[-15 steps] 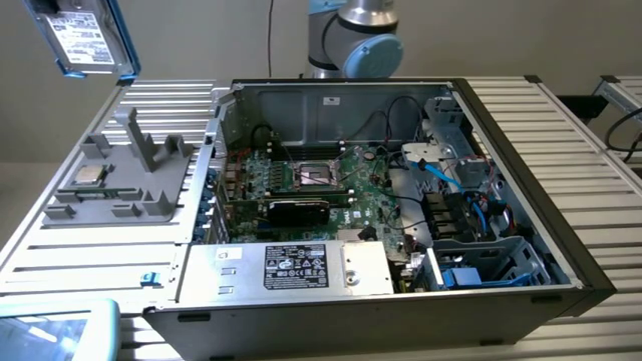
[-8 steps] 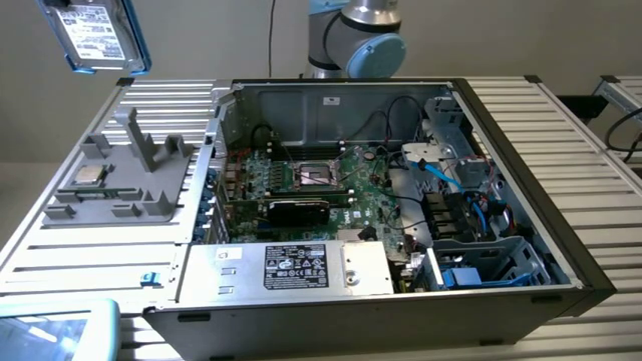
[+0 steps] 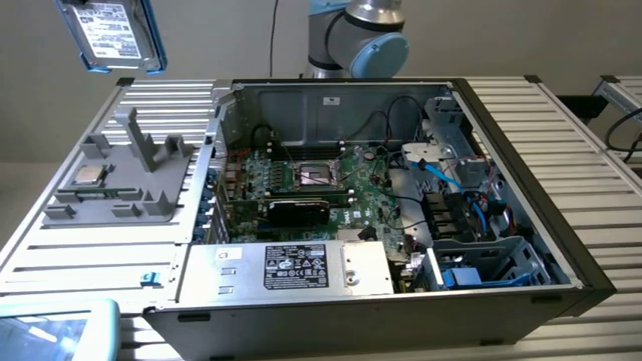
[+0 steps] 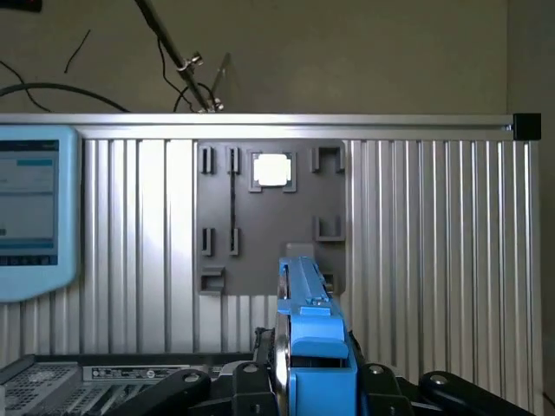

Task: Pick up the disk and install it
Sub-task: 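Pick up the disk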

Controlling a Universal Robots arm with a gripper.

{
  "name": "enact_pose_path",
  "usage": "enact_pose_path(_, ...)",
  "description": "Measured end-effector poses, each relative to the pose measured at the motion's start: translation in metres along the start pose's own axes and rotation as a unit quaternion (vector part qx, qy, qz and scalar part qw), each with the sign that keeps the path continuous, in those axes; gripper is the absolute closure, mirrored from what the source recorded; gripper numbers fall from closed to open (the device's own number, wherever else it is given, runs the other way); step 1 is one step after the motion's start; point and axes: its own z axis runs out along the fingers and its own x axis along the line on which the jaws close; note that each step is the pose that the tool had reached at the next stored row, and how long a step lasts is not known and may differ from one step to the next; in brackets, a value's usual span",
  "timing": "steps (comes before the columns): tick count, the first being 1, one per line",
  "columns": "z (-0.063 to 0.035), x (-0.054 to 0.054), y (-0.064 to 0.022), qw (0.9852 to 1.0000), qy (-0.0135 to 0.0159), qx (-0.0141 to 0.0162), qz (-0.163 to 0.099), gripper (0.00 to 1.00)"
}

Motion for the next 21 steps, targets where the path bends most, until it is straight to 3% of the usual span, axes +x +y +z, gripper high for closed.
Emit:
enact_pose_path(12,-0.0083,0.017,-0.0304,1.0,0.001,0.0001,0.0,0.63)
enact_pose_path(15,-0.0097,0.022,-0.0349,1.0,0.0035,0.0001,0.0,0.63)
enact_pose_path(19,-0.0105,0.028,-0.0388,0.9999,0.0108,0.0004,0.0,0.63)
enact_pose_path(21,-0.0109,0.032,-0.041,0.9999,0.013,0.0003,0.0,0.63)
